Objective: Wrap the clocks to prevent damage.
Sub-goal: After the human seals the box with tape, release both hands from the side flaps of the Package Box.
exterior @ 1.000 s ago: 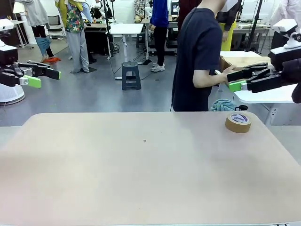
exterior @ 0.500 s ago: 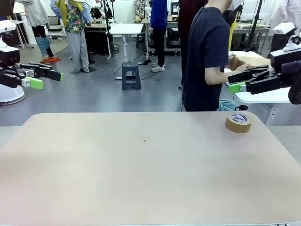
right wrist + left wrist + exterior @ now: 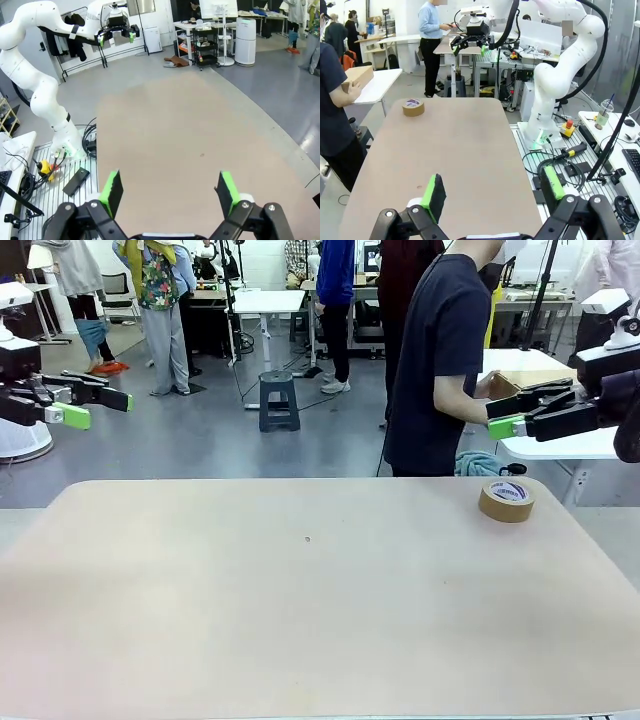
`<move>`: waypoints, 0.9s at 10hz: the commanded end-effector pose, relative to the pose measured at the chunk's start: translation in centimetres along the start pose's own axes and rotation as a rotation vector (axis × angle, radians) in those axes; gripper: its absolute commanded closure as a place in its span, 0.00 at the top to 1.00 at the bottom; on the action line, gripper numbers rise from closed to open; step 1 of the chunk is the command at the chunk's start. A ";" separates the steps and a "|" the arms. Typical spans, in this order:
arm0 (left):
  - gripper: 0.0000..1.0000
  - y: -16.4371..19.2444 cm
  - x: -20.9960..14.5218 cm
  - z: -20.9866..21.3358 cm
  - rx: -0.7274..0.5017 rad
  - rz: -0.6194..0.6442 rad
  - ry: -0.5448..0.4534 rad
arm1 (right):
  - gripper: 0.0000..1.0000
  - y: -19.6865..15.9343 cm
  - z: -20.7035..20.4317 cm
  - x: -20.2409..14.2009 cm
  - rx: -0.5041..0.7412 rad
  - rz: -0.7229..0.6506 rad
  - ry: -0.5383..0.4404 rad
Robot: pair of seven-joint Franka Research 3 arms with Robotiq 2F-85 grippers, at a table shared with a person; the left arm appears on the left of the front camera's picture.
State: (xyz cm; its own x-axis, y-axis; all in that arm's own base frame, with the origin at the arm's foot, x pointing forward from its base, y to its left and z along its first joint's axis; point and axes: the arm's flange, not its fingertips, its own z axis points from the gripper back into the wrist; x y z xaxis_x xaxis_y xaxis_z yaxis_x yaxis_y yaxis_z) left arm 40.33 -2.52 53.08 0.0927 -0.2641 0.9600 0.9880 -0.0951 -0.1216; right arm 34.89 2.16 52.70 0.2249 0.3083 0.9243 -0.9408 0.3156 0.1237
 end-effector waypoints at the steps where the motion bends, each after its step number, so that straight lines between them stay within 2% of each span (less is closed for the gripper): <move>1: 1.00 0.0 0.2 0.1 -0.005 -0.007 -0.013 | 1.00 -0.2 -0.2 0.1 0.006 0.018 -0.011; 9: 1.00 0.0 0.2 0.1 -0.005 -0.007 -0.013 | 1.00 -0.2 -0.2 0.1 0.006 0.018 -0.011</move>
State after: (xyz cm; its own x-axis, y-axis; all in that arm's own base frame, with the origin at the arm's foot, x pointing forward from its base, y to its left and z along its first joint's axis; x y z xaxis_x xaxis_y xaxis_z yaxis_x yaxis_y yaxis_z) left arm 40.33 -2.54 53.08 0.0928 -0.2646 0.9599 0.9880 -0.0954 -0.1218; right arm 34.89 2.25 52.70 0.2239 0.3127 0.9231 -0.9412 0.3151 0.1216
